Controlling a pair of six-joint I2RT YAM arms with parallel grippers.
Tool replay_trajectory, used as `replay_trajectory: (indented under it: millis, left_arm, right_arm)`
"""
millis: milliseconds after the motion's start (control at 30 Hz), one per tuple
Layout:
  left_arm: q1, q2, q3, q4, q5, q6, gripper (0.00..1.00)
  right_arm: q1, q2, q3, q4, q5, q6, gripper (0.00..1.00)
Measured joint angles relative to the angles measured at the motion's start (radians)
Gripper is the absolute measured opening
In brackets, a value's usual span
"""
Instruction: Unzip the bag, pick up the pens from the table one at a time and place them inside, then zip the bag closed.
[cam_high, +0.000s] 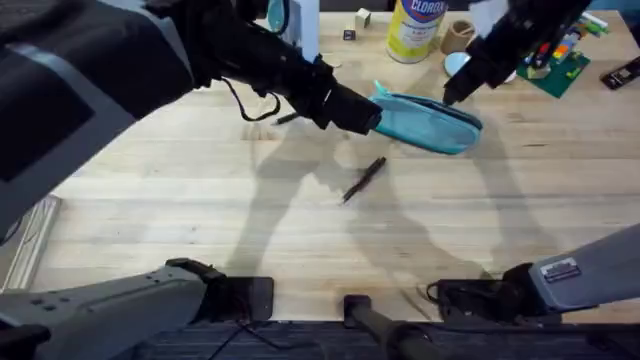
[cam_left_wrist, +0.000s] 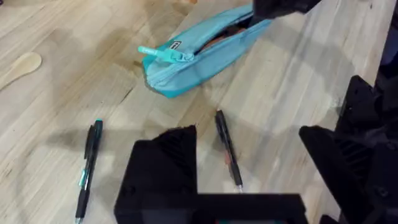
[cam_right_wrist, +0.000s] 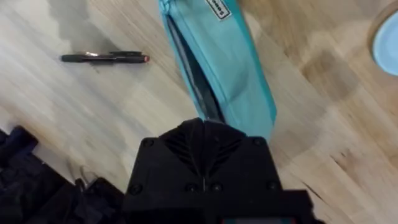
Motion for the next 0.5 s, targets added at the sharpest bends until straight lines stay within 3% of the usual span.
replay_trajectory:
  millis: [200, 500]
  left_arm:
    - [0.0, 0.0, 0.0, 0.0, 0.0, 0.0, 0.993]
    - [0.0, 0.0, 0.0, 0.0, 0.0, 0.0, 0.993]
  right_arm:
    - [0.0, 0.0, -0.101, 0.114, -0.002, 0.0, 0.032]
    - [0.0, 0.0, -0.143, 0.172, -0.002, 0.0, 0.032]
